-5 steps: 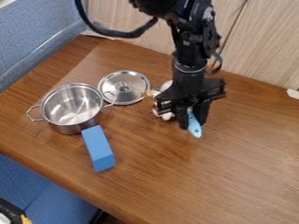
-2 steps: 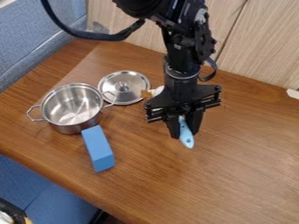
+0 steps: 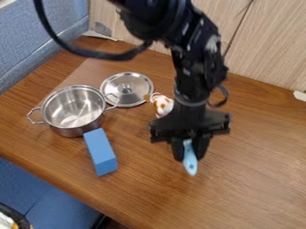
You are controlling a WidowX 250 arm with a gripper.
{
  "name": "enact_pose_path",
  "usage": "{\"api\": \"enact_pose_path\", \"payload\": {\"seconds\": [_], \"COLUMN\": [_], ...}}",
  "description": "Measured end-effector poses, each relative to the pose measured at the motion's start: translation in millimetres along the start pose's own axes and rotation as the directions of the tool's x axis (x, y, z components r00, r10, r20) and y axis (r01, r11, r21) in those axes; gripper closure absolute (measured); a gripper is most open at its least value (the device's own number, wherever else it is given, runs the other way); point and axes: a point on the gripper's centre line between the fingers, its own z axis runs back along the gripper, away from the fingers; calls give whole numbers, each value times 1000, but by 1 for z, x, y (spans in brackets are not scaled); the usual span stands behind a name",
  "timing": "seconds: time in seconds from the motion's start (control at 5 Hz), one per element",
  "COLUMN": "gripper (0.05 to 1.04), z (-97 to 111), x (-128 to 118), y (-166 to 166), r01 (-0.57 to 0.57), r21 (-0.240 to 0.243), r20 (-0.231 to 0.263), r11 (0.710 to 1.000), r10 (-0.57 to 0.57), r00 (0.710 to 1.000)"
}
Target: Takes the spoon picks it up and puts it in the same place on the table
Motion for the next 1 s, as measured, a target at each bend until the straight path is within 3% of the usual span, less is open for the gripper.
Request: {"api": "enact_pose_path", "payload": {"seconds": [0.4, 0.8, 1.0], "gripper": [705, 118, 79], "z": [-18, -24, -22], "x": [-13, -14, -11], "y": [10, 13, 14], "r01": [121, 116, 115], "r21": [43, 63, 81], "r20": [-3, -14, -5], "r11": [992, 991, 990], "r10": [-121, -115, -115], "r00": [993, 993, 993]}}
